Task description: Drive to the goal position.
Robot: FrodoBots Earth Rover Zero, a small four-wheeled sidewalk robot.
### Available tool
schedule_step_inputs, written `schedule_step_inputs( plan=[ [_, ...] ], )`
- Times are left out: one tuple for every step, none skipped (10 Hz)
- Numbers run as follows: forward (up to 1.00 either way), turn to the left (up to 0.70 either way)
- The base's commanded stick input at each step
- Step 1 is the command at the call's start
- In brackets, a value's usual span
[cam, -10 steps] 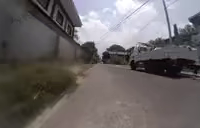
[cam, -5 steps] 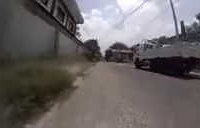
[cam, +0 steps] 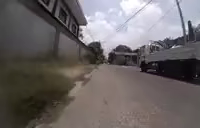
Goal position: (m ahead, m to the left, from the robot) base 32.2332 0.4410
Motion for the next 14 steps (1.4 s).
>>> schedule_step_inputs(
  plan=[
    [1.00, -0.13],
    [1.00, -0.34],
    [1.00, -0.40],
    [1.00, -0.40],
    [1.00, -0.40],
    [1.00, -0.22],
    [1.00, 0.00],
    [1.00, 0.00],
    [1.00, 0.00],
    [1.00, 0.00],
    [1.00, 0.00],
    [1.00, 0.00],
    [1.00, 0.00],
    [1.00, 0.00]
  ],
)
